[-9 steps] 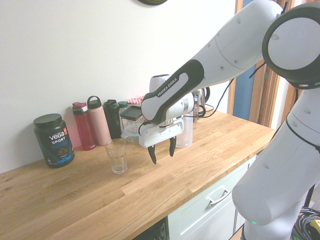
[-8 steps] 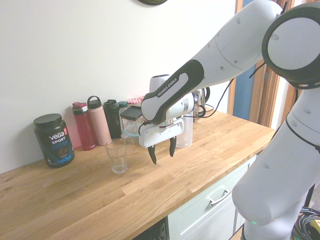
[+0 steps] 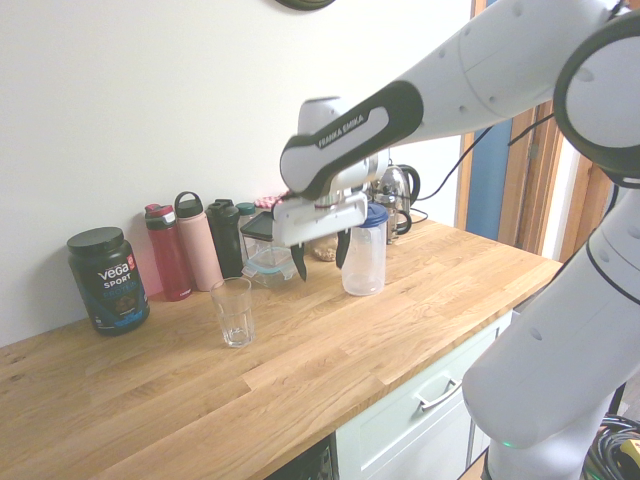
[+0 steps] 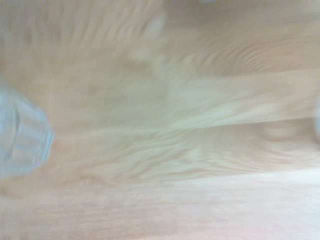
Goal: Pour me some water
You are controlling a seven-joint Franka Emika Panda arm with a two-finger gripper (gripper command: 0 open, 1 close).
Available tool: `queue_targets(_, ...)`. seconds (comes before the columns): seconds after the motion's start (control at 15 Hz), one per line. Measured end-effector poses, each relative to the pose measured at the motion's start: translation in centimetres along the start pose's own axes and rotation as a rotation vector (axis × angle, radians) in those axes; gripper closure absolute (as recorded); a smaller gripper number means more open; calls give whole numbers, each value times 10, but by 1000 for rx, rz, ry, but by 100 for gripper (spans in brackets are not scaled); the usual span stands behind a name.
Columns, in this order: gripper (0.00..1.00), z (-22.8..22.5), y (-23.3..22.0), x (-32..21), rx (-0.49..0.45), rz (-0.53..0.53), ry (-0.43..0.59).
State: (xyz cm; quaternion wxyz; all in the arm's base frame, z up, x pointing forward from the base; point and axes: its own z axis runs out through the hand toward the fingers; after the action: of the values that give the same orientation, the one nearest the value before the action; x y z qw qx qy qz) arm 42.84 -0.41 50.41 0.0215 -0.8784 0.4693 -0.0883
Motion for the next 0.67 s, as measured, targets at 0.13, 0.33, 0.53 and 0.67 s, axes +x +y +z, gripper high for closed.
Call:
queue_targets(0.13,0,-39,8,10,23,84,35)
queue_targets(0.33,0,-68,37,29,19,196,83)
queue_targets(0.53,0,-76,63,45,43,232,99)
queue_targets(0.67,0,-65,80,51,90,220,123)
